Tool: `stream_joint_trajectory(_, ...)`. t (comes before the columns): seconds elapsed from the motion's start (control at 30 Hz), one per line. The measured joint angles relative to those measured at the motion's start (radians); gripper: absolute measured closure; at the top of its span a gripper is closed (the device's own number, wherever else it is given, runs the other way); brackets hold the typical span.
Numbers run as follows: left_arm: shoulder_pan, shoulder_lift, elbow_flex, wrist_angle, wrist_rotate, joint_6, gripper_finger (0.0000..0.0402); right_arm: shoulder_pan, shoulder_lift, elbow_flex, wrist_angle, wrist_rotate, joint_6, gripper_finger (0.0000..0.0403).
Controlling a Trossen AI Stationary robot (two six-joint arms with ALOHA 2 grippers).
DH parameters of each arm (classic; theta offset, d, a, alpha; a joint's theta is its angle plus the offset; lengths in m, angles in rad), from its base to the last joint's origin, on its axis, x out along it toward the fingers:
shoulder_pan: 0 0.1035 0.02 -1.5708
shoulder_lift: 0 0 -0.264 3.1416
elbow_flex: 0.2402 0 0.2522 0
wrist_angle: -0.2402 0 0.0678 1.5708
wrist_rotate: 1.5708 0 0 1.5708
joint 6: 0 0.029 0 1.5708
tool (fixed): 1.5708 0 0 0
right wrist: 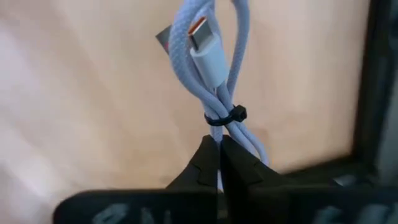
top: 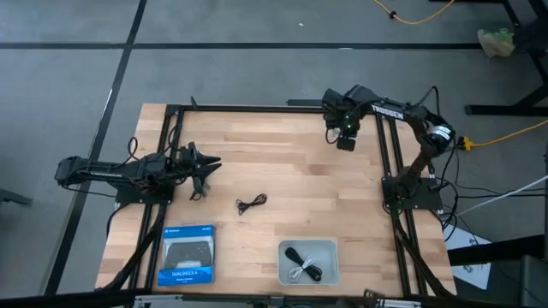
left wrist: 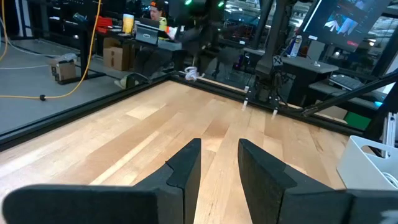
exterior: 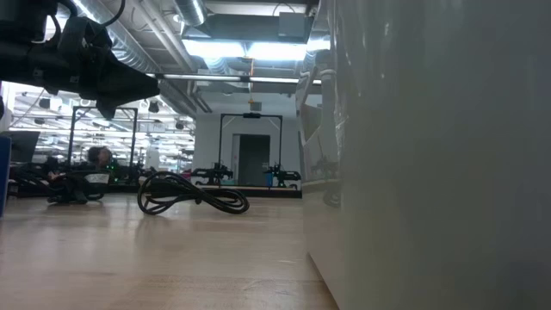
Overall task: Pick and place USB-C Cables
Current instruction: Put the purple USB cable into the white bin
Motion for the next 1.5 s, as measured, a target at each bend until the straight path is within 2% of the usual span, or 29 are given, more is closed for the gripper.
stream_joint_trajectory(0.13,0.000,0.000,0.000,0.000,0.000,0.000,0.0302,0.115,-0.080,0.000,0.004,-0.152,0.116,0.0401)
stream_joint_trajectory(0.43,0.000,0.000,0.000,0.000,0.000,0.001,0.0302,0.505,-0.241,0.000,0.009,-0.335,0.378,0.0401)
stream_joint_trajectory(0.7,0.000,0.000,0.000,0.000,0.000,0.001,0.0302,0.894,-0.268,-0.003,0.162,-0.349,0.613,0.0398)
stream_joint_trajectory(0.87,0.000,0.000,0.000,0.000,0.000,0.002,0.0302,1.068,-0.239,-0.019,0.328,-0.344,0.706,0.0401)
stream_joint_trajectory(1.17,0.000,0.000,0.000,-0.001,0.000,0.002,0.0302,1.188,-0.149,-0.020,0.424,-0.337,0.873,0.0400)
stream_joint_trajectory(1.33,0.000,0.000,0.000,-0.001,0.000,0.002,0.0302,1.211,-0.081,-0.021,0.475,-0.391,0.878,0.0394)
stream_joint_trajectory(1.5,0.000,0.000,0.000,-0.001,0.000,0.002,0.0302,1.211,-0.049,-0.021,0.532,-0.484,0.887,0.0360)
